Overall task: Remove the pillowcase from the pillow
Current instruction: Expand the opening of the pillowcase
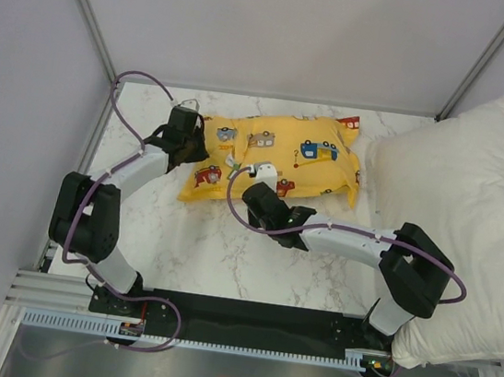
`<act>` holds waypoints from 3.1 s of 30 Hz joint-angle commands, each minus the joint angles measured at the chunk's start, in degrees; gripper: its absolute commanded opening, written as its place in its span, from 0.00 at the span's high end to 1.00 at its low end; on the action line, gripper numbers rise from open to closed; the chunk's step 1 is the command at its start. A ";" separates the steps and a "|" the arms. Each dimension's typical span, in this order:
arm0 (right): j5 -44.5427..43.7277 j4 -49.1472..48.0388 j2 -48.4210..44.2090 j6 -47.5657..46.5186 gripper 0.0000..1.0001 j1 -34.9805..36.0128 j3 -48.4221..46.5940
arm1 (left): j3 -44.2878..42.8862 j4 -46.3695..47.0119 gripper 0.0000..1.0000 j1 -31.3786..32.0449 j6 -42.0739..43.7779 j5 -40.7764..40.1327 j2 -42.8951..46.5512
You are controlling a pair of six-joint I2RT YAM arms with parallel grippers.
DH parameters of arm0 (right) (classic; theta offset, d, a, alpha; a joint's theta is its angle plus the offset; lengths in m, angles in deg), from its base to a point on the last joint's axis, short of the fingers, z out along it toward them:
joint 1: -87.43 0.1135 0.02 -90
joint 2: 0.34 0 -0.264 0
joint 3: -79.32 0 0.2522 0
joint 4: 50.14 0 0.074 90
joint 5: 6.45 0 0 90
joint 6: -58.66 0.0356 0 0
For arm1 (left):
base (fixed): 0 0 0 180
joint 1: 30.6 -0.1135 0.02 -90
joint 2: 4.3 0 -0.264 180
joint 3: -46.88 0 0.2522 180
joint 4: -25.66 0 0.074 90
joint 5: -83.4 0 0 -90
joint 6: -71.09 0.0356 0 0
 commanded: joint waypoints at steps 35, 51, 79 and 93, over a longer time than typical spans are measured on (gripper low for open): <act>1.22 9.63 20.24 -8.34 0.34 -11.03 -26.62 | 8.66 0.89 0.98 2.84 3.63 -1.91 11.61; 9.00 2.01 6.28 -4.83 1.00 -9.18 -5.80 | 5.60 1.24 0.98 1.87 4.60 -8.15 8.10; 14.73 -13.64 4.69 3.08 1.00 -6.10 3.26 | 10.16 -4.29 0.26 23.67 -0.41 -20.02 18.47; 11.57 -15.14 1.61 3.44 1.00 -5.22 6.95 | 8.40 -6.58 0.52 24.90 -4.28 -16.86 7.91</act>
